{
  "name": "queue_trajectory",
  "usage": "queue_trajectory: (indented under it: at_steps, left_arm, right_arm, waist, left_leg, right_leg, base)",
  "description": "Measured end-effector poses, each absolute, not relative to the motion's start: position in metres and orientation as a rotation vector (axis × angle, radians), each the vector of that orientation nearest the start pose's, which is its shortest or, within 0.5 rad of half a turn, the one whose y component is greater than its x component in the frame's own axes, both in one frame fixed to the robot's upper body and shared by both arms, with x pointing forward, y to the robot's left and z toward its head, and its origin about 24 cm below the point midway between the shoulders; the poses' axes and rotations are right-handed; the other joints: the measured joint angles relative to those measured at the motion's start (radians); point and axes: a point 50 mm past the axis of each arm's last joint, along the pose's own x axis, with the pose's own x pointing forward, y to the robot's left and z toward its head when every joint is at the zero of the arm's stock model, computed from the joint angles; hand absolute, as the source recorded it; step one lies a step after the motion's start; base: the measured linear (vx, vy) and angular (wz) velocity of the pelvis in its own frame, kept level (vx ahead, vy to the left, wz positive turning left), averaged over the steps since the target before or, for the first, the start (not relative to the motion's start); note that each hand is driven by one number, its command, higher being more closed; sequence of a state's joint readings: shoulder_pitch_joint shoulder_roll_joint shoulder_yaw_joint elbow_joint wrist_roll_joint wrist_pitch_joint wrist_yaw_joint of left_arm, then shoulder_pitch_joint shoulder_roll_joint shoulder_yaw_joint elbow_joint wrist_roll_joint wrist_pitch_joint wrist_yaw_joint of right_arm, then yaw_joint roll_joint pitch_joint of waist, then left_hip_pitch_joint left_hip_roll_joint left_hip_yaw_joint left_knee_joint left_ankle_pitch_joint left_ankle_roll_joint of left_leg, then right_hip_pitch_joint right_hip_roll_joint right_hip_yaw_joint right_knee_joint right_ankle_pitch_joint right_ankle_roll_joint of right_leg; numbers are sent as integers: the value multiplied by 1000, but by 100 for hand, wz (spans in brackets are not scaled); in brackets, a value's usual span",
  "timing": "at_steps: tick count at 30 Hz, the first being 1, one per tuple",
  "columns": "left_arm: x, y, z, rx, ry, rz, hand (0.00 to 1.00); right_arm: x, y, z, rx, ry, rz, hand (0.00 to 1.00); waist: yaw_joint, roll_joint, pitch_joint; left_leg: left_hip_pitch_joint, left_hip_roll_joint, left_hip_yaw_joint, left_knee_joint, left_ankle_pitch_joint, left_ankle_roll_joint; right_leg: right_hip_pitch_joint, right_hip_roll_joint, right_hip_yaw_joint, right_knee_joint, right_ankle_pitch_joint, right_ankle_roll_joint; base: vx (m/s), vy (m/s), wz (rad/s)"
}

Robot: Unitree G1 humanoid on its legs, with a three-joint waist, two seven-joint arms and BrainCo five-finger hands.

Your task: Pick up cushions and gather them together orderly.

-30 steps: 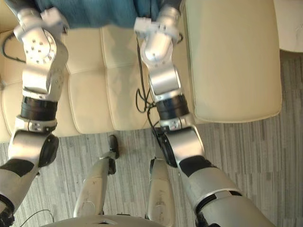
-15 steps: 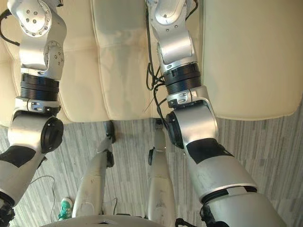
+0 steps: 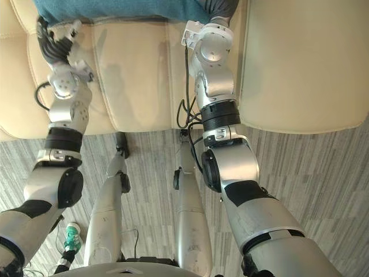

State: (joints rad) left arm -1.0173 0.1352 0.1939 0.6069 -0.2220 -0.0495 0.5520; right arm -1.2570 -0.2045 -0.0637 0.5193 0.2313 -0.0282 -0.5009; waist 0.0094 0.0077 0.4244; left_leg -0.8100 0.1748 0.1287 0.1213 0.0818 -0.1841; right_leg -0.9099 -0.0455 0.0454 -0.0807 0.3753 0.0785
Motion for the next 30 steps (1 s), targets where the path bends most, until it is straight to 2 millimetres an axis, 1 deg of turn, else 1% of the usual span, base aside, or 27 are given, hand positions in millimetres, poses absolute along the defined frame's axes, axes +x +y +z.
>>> queue_trajectory:
  at_steps: [3,6,9,11,15,17,18,19,20,21,22,23,24,25,26,27,28,29,30]
  left_arm:
    - [393,169,226,-315,-364,472,0]
    - [392,170,211,-332,-323,469,0]
    - [391,175,205,-337,-308,480,0]
    - [388,184,201,-322,-311,491,0]
    - [374,208,198,-296,-366,526,0]
    - [356,229,182,-312,-386,563,0]
    - [352,232,178,-308,-387,566,0]
    - [339,240,161,-301,-378,574,0]
    - [329,245,144,-296,-350,585,0]
    - [321,247,128,-301,-314,593,0]
    - [309,249,100,-318,-235,609,0]
    - [298,246,75,-338,-159,616,0]
    - [279,240,35,-371,-24,629,0]
    - [270,237,18,-376,39,635,0]
    - [247,230,-21,-388,201,645,0]
    - [229,225,-46,-391,311,651,0]
    - [206,218,-74,-381,450,646,0]
    - [195,214,-86,-370,513,637,0]
    - [174,209,-104,-348,620,617,0]
  right_arm:
    - [375,-136,344,267,-709,-285,0]
    - [376,-146,324,285,-682,-311,0]
    - [372,-151,318,288,-693,-314,0]
    - [368,-155,312,289,-706,-309,0]
    - [357,-170,292,296,-715,-314,0]
    - [342,-192,266,235,-707,-344,0]
    - [338,-197,259,223,-700,-353,0]
    - [326,-211,237,207,-671,-392,0]
    - [319,-218,221,196,-639,-419,0]
    - [312,-224,207,188,-610,-438,0]
    - [303,-228,186,185,-566,-452,0]
    - [296,-230,170,171,-524,-469,0]
    - [286,-232,142,149,-437,-490,0]
    - [282,-231,129,148,-394,-491,0]
    - [270,-228,100,130,-293,-493,0]
    - [261,-228,78,128,-216,-500,0]
    - [249,-228,47,132,-97,-516,0]
    - [242,-228,31,131,-32,-519,0]
    - [227,-227,2,130,91,-531,0]
  waist:
    - [0,0,0]
    - [1,0,0]
    - [2,0,0]
    - [2,0,0]
    - [5,0,0]
    - [6,0,0]
    - [6,-1,0]
    - [7,-2,-1]
    - [8,-1,-1]
    - [10,-2,-1]
    - [13,-2,-2]
    - [14,-2,-2]
    - [15,-9,-26]
    - [17,-13,-38]
    - [22,-22,-50]
    - [23,-26,-67]
    - [22,-30,-102]
    - [22,-31,-119]
    - [24,-33,-153]
  left_leg:
    - [21,1,10,-4,1,0]
    - [53,2,11,-5,0,0]
    - [64,2,12,-2,0,0]
    - [76,6,12,-2,0,0]
    - [121,17,12,-3,-1,-2]
    - [186,23,14,-1,-14,-8]
    - [202,24,14,0,-18,-9]
    - [254,27,17,2,-30,-7]
    - [293,29,20,2,-41,-1]
    - [324,29,23,3,-50,2]
    - [367,31,31,7,-63,7]
    - [403,32,38,8,-72,11]
    - [438,30,45,17,-87,10]
    - [453,30,47,21,-95,13]
    - [507,30,60,31,-118,23]
    - [540,29,66,34,-130,24]
    - [573,26,70,34,-144,32]
    - [590,24,72,35,-149,34]
    - [617,22,73,35,-160,39]
  right_leg:
    - [13,2,5,0,2,-2]
    - [44,4,6,0,1,-2]
    - [56,4,6,0,-2,-5]
    - [66,8,5,0,-4,-5]
    - [112,19,1,0,-9,-15]
    - [176,26,1,0,-17,-20]
    - [191,27,0,0,-20,-21]
    - [243,30,1,1,-34,-27]
    - [280,32,3,1,-42,-21]
    - [304,34,5,7,-52,-24]
    - [331,37,8,40,-87,-22]
    - [352,37,10,68,-111,-25]
    - [367,41,9,105,-145,-34]
    - [377,42,7,113,-155,-36]
    - [422,39,-1,128,-176,-40]
    - [448,35,-5,138,-187,-40]
    - [479,30,-11,141,-199,-40]
    - [496,27,-17,141,-204,-39]
    - [527,18,-31,140,-213,-35]
  base:
    - [-23,-7,-10]
    - [-34,5,-3]
    - [-11,2,0]
    - [-37,0,-3]
    - [-33,-7,-6]
    - [-26,8,-9]
    - [-15,20,-11]
    - [-4,25,-12]
    - [-1,31,-15]
    - [15,33,-18]
    - [32,37,-19]
    - [49,43,-21]
    - [53,27,-17]
    - [84,30,-23]
    - [90,38,-21]
    - [117,66,-18]
    - [84,62,-6]
    - [94,68,5]
    - [86,69,9]
